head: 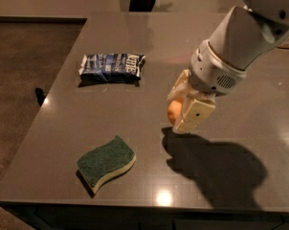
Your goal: Move orange near sponge
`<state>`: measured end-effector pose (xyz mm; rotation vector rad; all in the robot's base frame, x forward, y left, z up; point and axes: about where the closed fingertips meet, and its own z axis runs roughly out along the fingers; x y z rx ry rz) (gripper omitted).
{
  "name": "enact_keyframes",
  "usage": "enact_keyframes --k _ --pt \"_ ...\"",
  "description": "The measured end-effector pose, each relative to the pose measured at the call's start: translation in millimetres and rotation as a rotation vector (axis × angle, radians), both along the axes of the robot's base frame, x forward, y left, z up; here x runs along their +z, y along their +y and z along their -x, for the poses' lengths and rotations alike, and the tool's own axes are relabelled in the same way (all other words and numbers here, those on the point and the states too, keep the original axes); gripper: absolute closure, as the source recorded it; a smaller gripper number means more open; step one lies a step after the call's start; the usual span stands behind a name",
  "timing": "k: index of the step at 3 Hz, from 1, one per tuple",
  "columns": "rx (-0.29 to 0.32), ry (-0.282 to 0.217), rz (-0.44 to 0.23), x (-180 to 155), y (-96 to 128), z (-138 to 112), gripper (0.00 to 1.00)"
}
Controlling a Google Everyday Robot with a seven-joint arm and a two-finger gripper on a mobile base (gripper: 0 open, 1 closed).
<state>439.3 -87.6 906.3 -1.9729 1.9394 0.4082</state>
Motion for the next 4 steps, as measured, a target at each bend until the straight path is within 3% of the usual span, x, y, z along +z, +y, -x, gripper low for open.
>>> enact_keyframes --k 1,3,4 --pt "0.094 0.001 -0.019 -8.2 28.3 32.3 1.0" --pt "0.145 -0.032 -0.051 -21.7 66.8 51.4 1.0" --pt "0.147 -0.033 -0.063 -32.0 77.3 52.0 0.87"
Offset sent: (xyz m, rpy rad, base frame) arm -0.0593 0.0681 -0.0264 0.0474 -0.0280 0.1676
